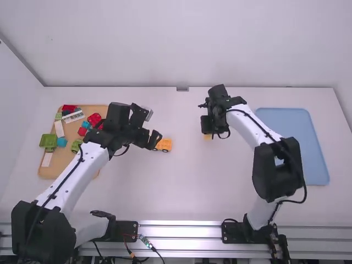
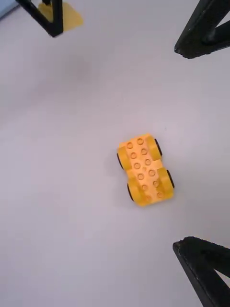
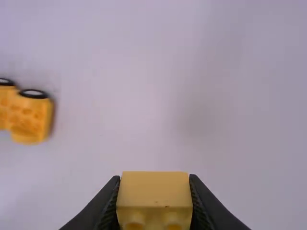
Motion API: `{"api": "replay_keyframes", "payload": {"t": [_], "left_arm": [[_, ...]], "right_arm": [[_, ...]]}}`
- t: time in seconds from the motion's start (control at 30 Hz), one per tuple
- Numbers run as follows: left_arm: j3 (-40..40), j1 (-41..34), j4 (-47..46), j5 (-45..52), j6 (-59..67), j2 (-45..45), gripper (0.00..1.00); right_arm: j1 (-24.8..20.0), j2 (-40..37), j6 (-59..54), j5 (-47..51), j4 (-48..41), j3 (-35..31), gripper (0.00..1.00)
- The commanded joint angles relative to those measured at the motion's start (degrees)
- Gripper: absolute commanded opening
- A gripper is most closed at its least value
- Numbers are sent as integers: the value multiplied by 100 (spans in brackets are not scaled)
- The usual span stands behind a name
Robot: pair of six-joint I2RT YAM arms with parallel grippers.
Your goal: Assemble lego blocks to make yellow taxi
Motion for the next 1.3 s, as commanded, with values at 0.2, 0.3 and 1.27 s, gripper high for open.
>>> {"api": "replay_keyframes", "payload": {"t": [0.2,0.3,1.27], "left_arm": [[-28,-26,-123,-271,-46,-96,99],[-28,-24,-132,-271,-33,-96,99],[-28,-24,-234,-286,293,-96,99]], "right_arm": [[39,990,125,55,216,225,0],[72,1123,87,55,201,225,0],[516,1222,-7108,752,590,-640,0]]}}
